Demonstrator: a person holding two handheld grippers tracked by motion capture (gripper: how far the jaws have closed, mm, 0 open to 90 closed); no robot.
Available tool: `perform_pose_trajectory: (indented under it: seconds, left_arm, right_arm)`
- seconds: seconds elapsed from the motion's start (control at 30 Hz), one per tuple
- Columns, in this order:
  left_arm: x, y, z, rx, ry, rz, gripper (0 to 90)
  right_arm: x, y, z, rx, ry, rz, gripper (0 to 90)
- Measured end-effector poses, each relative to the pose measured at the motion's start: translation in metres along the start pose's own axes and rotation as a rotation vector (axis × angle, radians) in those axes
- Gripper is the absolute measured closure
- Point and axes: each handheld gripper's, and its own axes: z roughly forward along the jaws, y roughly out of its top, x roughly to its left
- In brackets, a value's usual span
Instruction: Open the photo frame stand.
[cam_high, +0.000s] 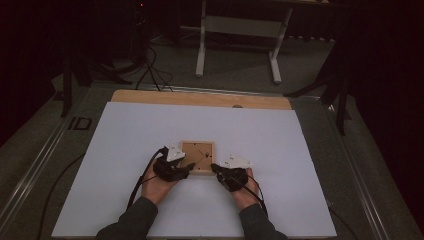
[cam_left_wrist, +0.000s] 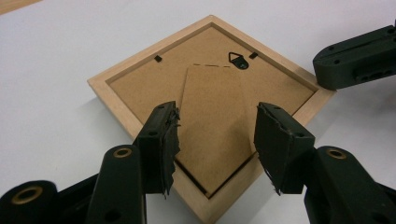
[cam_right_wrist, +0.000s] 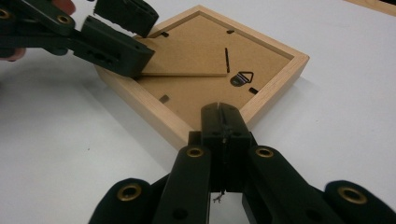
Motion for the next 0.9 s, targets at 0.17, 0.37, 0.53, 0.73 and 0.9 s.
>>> perform_pose_trajectory:
  seconds: [0.17, 0.37, 0.53, 0.73, 0.9]
  left_arm:
    - [0.001, 0.003, 0.005, 0.024, 0.003, 0.014, 49.9]
    - [0.005, 0.002, 0.009, 0.044, -0.028, -0.002, 49.3]
    - [0.008, 0.007, 0.009, 0.074, -0.050, 0.006, 51.0]
    - [0.006, 0.013, 0.003, 0.050, -0.041, -0.001, 51.2]
    - [0.005, 0.014, 0.001, 0.044, -0.034, 0.004, 51.1]
  right_arm:
    - [-0.001, 0.000, 0.000, -0.003, 0.006, 0.002, 89.9]
    - [-0.001, -0.001, 0.000, -0.004, 0.008, 0.007, 89.9]
    - [-0.001, -0.001, 0.000, -0.005, 0.008, 0.006, 89.9]
    - [-0.001, 0.000, 0.000, -0.005, 0.007, -0.003, 89.9]
    - [-0.001, -0.001, 0.000, -0.005, 0.007, -0.003, 89.9]
